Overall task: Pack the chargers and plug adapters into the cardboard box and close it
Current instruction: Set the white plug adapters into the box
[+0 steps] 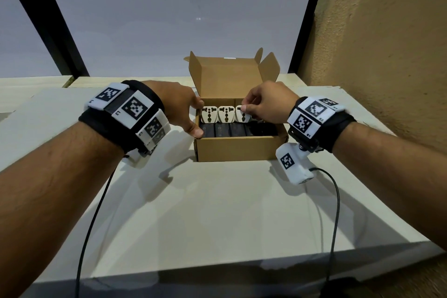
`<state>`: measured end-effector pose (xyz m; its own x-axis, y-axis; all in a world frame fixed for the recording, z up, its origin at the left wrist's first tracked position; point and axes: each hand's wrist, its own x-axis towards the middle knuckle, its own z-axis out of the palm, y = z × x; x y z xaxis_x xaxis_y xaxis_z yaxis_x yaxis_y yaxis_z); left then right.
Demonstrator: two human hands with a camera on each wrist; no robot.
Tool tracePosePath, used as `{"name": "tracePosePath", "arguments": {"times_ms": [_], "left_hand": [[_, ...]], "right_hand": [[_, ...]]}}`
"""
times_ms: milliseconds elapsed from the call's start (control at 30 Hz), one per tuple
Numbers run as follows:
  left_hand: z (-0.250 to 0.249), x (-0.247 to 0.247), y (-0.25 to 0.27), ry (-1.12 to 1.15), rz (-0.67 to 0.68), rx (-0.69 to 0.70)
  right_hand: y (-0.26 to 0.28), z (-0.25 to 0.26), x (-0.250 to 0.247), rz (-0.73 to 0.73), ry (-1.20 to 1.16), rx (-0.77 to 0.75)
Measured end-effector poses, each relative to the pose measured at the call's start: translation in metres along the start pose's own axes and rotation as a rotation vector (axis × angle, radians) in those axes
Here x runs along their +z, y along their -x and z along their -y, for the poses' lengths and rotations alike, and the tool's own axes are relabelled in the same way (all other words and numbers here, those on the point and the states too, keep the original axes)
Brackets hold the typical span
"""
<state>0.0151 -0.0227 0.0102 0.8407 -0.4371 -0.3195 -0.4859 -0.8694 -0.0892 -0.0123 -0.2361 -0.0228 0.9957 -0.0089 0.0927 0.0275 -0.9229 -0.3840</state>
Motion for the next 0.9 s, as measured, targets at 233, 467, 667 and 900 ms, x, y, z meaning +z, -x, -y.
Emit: {"name": "tracePosePath", "arguments": {"times_ms": [233, 467, 667, 900], "left_hand": [[0.001, 0.000, -0.003, -0.039, 0.030, 0.005], [0.017, 0.003, 0.005, 0.179, 0.003, 0.071], [0.046, -0.010, 0.002, 0.353, -0.311, -0.112], [0.030, -0.007, -0.032, 1.078, -0.412, -0.240]], "right_hand": [[0.001, 0.001, 0.004, -0.005, 0.045, -0.029], [0.008, -0.002, -0.023, -0.204, 0.024, -0.055], [-0.008, -0.028, -0.046, -0.401, -0.156, 0.199], [-0.024, -0.023, -0.043, -0.132, -0.672, 0.344]]}}
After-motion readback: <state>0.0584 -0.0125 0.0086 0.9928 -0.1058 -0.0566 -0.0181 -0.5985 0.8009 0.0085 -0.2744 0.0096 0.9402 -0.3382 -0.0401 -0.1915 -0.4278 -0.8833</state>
